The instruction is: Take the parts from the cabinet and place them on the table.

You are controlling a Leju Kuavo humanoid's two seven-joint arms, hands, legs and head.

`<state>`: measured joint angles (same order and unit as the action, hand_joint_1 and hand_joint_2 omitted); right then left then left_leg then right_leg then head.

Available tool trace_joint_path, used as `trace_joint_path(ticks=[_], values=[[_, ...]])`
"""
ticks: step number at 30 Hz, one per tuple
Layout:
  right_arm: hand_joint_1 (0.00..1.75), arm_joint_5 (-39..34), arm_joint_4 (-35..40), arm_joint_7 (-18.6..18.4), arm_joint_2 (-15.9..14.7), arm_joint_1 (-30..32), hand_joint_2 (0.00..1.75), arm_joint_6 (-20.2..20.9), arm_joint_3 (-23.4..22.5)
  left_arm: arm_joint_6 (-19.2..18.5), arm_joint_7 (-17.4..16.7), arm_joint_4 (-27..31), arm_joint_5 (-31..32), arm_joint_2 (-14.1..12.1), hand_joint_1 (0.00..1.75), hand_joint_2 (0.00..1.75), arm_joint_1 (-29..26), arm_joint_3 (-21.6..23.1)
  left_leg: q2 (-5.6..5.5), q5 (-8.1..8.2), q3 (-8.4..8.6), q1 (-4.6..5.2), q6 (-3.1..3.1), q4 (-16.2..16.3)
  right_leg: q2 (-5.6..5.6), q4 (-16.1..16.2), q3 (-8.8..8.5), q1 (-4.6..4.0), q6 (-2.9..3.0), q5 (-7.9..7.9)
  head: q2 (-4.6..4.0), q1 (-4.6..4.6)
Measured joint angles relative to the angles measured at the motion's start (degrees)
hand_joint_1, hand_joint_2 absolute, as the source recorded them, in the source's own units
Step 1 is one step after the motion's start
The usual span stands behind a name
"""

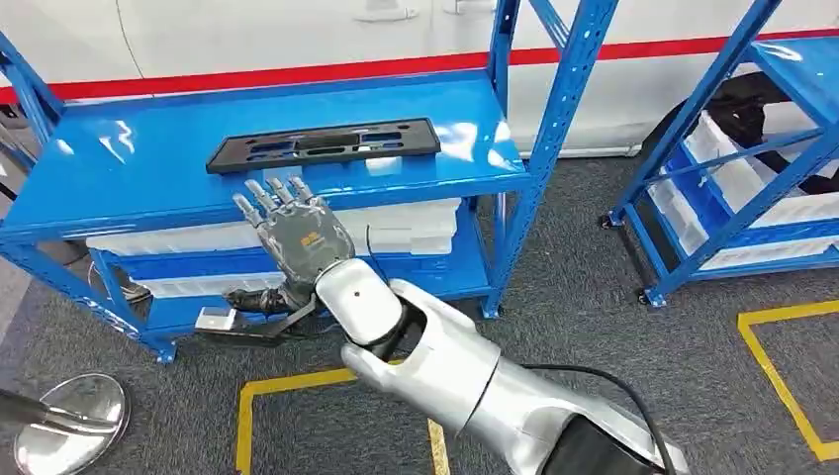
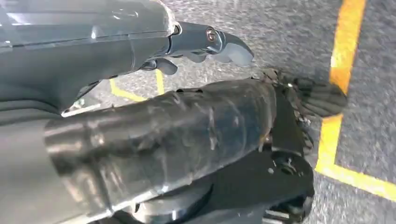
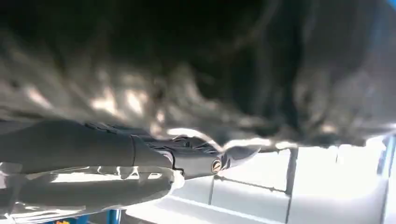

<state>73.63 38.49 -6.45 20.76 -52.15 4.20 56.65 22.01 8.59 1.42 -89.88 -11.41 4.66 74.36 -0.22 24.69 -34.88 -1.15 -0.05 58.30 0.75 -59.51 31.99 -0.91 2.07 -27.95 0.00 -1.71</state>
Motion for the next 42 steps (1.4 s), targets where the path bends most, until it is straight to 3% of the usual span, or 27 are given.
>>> trace_joint_path(ticks=[2,5,6,7,9,10,12,13,15,17,20,21,22,23,25,26,27,28,32,33,35,36,37,38,40,41,42], values=[[0.00,-0.9,-0.1,-0.4,0.0,-0.9,0.00,1.0,0.0,0.0,-0.1,0.0,0.0,0.0,0.00,0.00,0.0,0.0,0.10,0.25,0.74,-0.10,0.62,-0.3,-0.20,-3.5,1.42,0.32,-0.62,-1.82,0.00,0.02],[0.00,-2.3,-0.2,-1.2,-0.1,-1.3,0.00,1.9,0.2,-0.2,-0.1,0.0,0.0,-0.1,0.00,0.00,0.1,0.0,0.19,0.86,1.12,0.00,1.18,-0.3,-0.29,-15.9,9.02,0.72,-1.32,-6.73,0.00,0.02],[0.00,-2.7,-0.4,-1.2,-0.1,-1.3,0.00,2.0,0.3,-0.2,-0.1,0.0,0.0,-0.1,0.00,0.00,0.1,0.0,0.15,1.11,1.35,0.00,1.16,-0.2,-0.34,-17.4,10.48,0.80,-1.30,-6.56,0.00,0.04],[0.00,-3.0,-0.4,-1.2,-0.2,-1.3,0.00,2.0,0.4,-0.3,-0.1,0.0,0.0,-0.1,0.00,0.00,0.1,0.0,0.10,1.40,1.75,0.00,1.12,-0.2,-0.40,-16.4,10.64,0.87,-1.23,-5.09,0.00,0.04],[0.00,-4.1,-0.4,-1.2,-0.1,-1.6,0.00,2.0,0.7,-0.6,0.0,0.0,0.0,-0.2,0.00,0.00,0.0,0.0,-0.04,2.24,3.08,0.07,0.92,-0.3,-0.41,-8.2,7.69,0.87,-0.75,1.02,0.00,0.04],[0.00,-4.7,-0.4,-1.0,-0.2,-1.8,0.00,1.9,0.9,-0.8,0.1,0.0,0.0,-0.2,0.00,0.00,0.0,0.0,-0.05,2.75,3.85,0.09,0.74,-0.4,-0.42,-2.8,5.56,0.62,-0.16,4.71,0.00,0.04],[0.00,-5.7,-0.4,-0.8,-0.2,-2.2,0.00,1.9,1.5,-1.1,0.2,0.0,0.0,-0.1,0.00,0.00,0.2,0.0,-0.05,3.09,4.19,-0.12,0.10,-0.8,-0.51,-0.2,5.14,-0.20,0.67,3.16,0.02,0.02],[0.00,-5.9,-0.4,-0.7,-0.1,-2.2,0.00,1.8,1.8,-1.1,0.2,0.0,0.0,-0.1,0.00,0.00,0.3,0.0,0.02,3.27,4.18,-0.20,-0.34,-0.9,-0.56,0.1,4.84,-0.39,1.03,4.03,0.02,0.11],[0.00,-6.1,-0.4,-0.7,-0.1,-2.2,0.00,1.8,2.0,-1.2,0.2,0.0,0.0,-0.1,0.00,0.00,0.2,0.0,0.09,2.63,5.02,-0.13,-1.19,-0.3,-0.33,1.3,3.73,-0.23,1.74,3.92,0.02,0.15],[0.00,-6.1,-0.4,-0.7,0.1,-2.6,0.00,1.7,2.2,-1.2,0.2,0.0,0.0,-0.1,0.00,0.00,0.2,0.1,0.17,4.17,4.52,-0.32,-1.12,1.9,-0.39,2.4,1.79,0.07,2.33,3.79,0.00,0.18],[0.00,-6.2,-0.4,-0.7,0.3,-2.8,0.00,1.7,2.6,-1.3,0.2,0.0,0.0,-0.1,0.00,0.00,0.4,0.1,0.16,9.01,-2.42,-0.49,-1.54,13.0,-0.43,2.3,1.12,0.00,2.77,2.97,0.00,0.11],[0.00,-6.2,-0.5,-0.7,0.3,-2.6,0.00,1.7,2.8,-1.3,0.2,0.0,0.0,-0.1,0.00,0.00,0.4,0.1,0.16,9.67,-4.68,-0.51,-1.76,15.9,-0.39,2.2,0.89,0.00,2.78,2.68,0.00,0.09],[0.00,-6.3,-0.5,-0.7,0.3,-2.6,0.00,1.7,2.9,-1.3,0.2,0.0,0.0,-0.1,0.00,0.00,0.3,0.1,0.18,8.25,-5.59,-0.57,-1.92,15.8,-0.24,2.1,0.52,0.01,2.67,2.28,0.00,0.11],[0.00,-6.5,-0.6,-0.7,0.3,-2.6,0.00,1.6,2.9,-1.3,0.2,0.0,0.0,-0.1,0.00,0.00,0.1,0.1,0.20,5.58,-5.09,-0.72,-2.09,13.0,-0.02,1.9,0.07,0.14,2.44,1.82,0.00,0.09],[0.00,-7.3,-0.5,-0.3,0.3,-2.6,0.00,1.6,2.9,-1.4,0.2,0.0,0.0,-0.3,0.00,0.00,-0.1,0.1,0.22,-1.64,-1.88,-0.97,-2.57,3.3,0.04,1.1,-0.90,0.45,1.79,0.57,0.00,0.11],[0.00,-8.0,-0.6,0.1,0.4,-2.5,0.00,1.8,3.0,-1.5,0.1,0.0,0.0,-0.4,0.00,0.00,-0.1,0.1,0.11,-1.80,-1.16,-0.91,-2.80,1.7,-0.01,0.9,-1.08,0.54,1.36,-0.03,0.00,0.13],[0.00,-9.1,-0.6,0.6,0.3,-2.7,0.00,2.2,3.1,-1.6,-0.1,0.0,0.0,-0.3,0.00,0.00,-0.1,0.1,0.22,0.47,-1.82,-0.28,-2.63,0.1,0.03,0.2,-0.66,0.34,1.13,-0.13,0.00,0.07],[0.00,-9.7,-0.5,0.9,0.4,-3.0,0.00,2.2,3.5,-1.6,-0.2,0.0,0.0,-0.3,0.00,0.00,0.3,0.1,0.27,-0.83,-1.63,-0.20,-1.46,0.8,0.01,0.1,-0.13,0.19,0.70,-0.52,0.02,0.09],[0.00,-10.1,-0.2,1.3,0.5,-3.4,0.00,2.4,5.1,-1.4,-0.1,0.0,0.0,-0.4,0.00,0.00,0.0,0.1,-0.11,-0.47,-1.14,-0.49,-0.20,0.6,-0.37,-1.6,-0.08,0.38,-0.36,-2.45,0.00,0.15],[0.00,-10.0,-0.2,1.2,0.5,-3.8,0.00,2.4,5.5,-1.3,0.0,0.0,0.0,-0.4,0.00,0.00,0.0,0.1,-0.18,-0.28,-0.96,-0.47,0.20,0.6,-0.43,-4.6,1.43,0.42,-0.65,-4.10,0.02,0.11],[0.00,-10.0,-0.2,1.2,0.5,-3.8,0.00,2.5,5.9,-1.3,0.3,0.0,0.0,-0.4,0.00,0.00,0.1,0.0,-0.58,0.08,-0.64,-0.33,0.71,0.6,-0.43,-13.7,6.51,0.67,-1.01,-7.70,0.00,0.13],[0.00,-10.0,-0.2,1.2,0.4,-3.7,0.00,2.5,6.1,-1.3,0.4,0.0,0.0,-0.4,0.00,0.00,0.0,0.0,-0.96,0.25,-0.52,-0.28,0.78,0.7,-0.43,-16.9,8.68,0.74,-1.04,-8.12,0.00,0.13],[0.00,-10.0,-0.2,1.2,0.3,-3.7,0.00,2.5,6.3,-1.3,0.4,0.0,0.0,-0.4,0.00,0.00,0.0,-0.1,-1.32,0.41,-0.33,-0.26,0.75,0.7,-0.43,-17.6,9.77,0.75,-0.99,-7.22,0.00,0.13],[0.00,-10.0,-0.2,1.1,0.3,-3.8,0.00,2.5,6.6,-1.3,0.4,0.0,0.0,-0.4,0.00,0.00,0.0,-0.1,-1.88,0.62,-0.02,-0.22,0.72,0.7,-0.38,-15.8,9.55,0.72,-0.79,-4.96,0.00,0.13],[0.00,-10.0,-0.2,1.1,0.3,-3.8,0.00,2.5,6.8,-1.3,0.5,0.0,0.0,-0.4,0.00,0.00,0.1,-0.1,-2.99,1.06,0.88,-0.11,0.63,0.6,0.38,-6.6,6.07,0.53,0.11,1.53,0.00,0.13],[0.00,-10.0,-0.2,1.1,0.3,-4.0,0.00,2.5,6.8,-1.3,0.5,0.1,0.0,-0.3,0.00,0.00,0.1,-0.1,-3.23,1.32,1.19,-0.17,0.56,0.5,1.81,-2.0,4.47,0.39,0.83,3.54,0.00,0.13],[0.00,-10.0,-0.2,1.1,0.3,-4.0,0.00,2.5,6.9,-1.3,0.5,0.2,0.0,0.1,0.00,0.00,0.2,-0.1,-3.42,1.26,1.09,-0.28,0.32,0.3,3.08,-1.8,4.19,0.27,1.30,3.07,0.00,-0.07]])
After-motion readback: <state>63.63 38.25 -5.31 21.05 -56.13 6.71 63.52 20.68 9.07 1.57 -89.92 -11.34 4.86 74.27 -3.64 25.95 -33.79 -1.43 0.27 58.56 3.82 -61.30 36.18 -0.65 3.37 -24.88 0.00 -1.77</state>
